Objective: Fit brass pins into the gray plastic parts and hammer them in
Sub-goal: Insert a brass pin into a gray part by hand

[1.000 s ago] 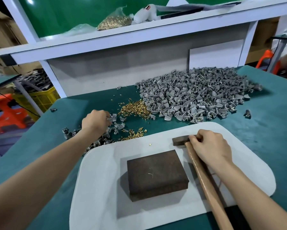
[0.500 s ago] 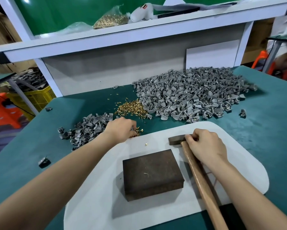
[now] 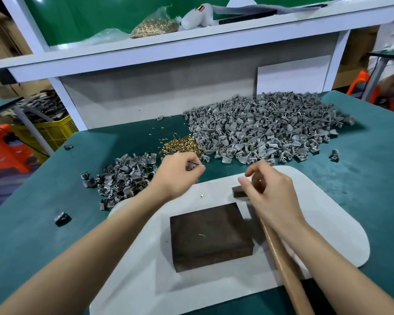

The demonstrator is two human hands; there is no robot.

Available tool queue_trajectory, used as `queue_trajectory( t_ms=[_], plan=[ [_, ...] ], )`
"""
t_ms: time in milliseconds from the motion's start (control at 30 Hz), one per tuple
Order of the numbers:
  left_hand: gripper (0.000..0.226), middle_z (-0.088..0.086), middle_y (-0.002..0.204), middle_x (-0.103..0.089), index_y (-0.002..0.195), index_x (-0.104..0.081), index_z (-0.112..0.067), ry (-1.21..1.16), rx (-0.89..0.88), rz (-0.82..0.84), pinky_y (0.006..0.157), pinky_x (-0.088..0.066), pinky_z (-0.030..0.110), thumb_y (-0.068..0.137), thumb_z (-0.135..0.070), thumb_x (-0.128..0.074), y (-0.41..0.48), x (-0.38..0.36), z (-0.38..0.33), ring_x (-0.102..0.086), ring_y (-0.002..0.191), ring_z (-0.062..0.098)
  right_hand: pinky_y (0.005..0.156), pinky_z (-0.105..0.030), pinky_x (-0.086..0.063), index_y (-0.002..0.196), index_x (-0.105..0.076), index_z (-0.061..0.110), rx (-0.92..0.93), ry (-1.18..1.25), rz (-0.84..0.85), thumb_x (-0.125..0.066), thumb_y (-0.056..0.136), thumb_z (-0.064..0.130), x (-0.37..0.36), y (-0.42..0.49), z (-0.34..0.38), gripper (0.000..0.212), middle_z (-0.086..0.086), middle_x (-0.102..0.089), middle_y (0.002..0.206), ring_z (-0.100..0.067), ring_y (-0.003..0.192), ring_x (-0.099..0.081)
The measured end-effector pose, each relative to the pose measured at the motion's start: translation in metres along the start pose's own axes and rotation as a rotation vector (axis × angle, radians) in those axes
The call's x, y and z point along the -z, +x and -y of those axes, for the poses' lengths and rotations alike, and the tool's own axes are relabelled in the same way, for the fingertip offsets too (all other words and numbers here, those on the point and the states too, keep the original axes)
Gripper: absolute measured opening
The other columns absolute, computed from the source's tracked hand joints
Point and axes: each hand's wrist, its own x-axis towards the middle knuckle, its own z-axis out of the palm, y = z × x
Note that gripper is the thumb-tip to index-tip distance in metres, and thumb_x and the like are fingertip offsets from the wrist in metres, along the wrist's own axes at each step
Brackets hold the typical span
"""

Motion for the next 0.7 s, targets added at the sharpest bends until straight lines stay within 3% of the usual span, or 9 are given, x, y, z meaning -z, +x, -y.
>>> queue_trajectory(
  t_ms=[67,133,300,533,600,700],
  plan=[
    [0.018,-0.007,0.053,-0.062,0.07,-0.061,-0.021,-0.253,-0.008,-0.007,0.047,-0.035,0.012,0.088,-0.019,-0.061,-0.026,-0.006,-0.02,-0.047,0.044,-0.001,0.063,-0.011,-0.04,0.089,-0.061,0.018,0.143,0.111,0.001,-0.072,0.081,0.013,-0.003,-0.008,0.012,0.014,0.009,-0.057,0.075,-0.007,0.062,-0.055],
    [0.017,-0.006,0.054,-0.061,0.072,-0.062,-0.017,-0.43,0.005,-0.007,0.046,-0.034,0.012,0.089,-0.017,-0.061,-0.05,-0.014,-0.031,-0.045,0.042,0.001,0.068,-0.007,-0.041,0.092,-0.065,0.013,0.228,0.151,0.008,-0.072,0.08,0.005,-0.007,-0.016,0.019,0.017,0.006,-0.06,0.084,-0.006,0.068,-0.057],
    [0.018,-0.006,0.056,-0.057,0.075,-0.062,-0.013,-0.636,0.019,-0.054,0.051,-0.036,0.012,0.092,-0.008,-0.057,-0.075,-0.025,-0.029,-0.047,0.044,0.0,0.071,-0.009,-0.044,0.085,-0.071,0.01,0.209,0.285,0.069,-0.072,0.078,0.0,-0.008,-0.025,0.029,0.013,0.006,-0.067,0.081,-0.002,0.076,-0.06],
    [0.02,-0.012,0.061,-0.058,0.078,-0.067,-0.025,-0.663,0.002,-0.089,0.056,-0.038,0.013,0.092,-0.013,-0.059,-0.081,-0.029,-0.021,-0.051,0.055,0.001,0.066,-0.022,-0.048,0.076,-0.069,0.013,0.095,0.379,0.12,-0.073,0.078,0.001,-0.007,-0.028,0.035,0.013,0.009,-0.065,0.071,-0.009,0.061,-0.062],
    [0.016,-0.012,0.068,-0.062,0.089,-0.07,-0.029,-0.653,0.033,-0.119,0.065,-0.041,0.018,0.091,-0.016,-0.061,-0.081,-0.028,-0.018,-0.055,0.065,0.003,0.065,-0.023,-0.049,0.076,-0.068,0.016,0.096,0.387,0.105,-0.073,0.078,0.0,-0.007,-0.03,0.035,0.016,0.01,-0.064,0.068,-0.01,0.061,-0.062],
    [0.032,-0.016,0.082,-0.064,0.116,-0.064,-0.031,-0.788,0.119,-0.107,0.066,-0.041,0.016,0.092,-0.011,-0.055,-0.082,-0.025,-0.012,-0.051,0.062,0.001,0.064,-0.028,-0.052,0.075,-0.066,0.023,0.124,0.387,0.111,-0.073,0.076,0.003,-0.009,-0.032,0.038,0.021,0.011,-0.065,0.07,-0.012,0.062,-0.063]
  ],
)
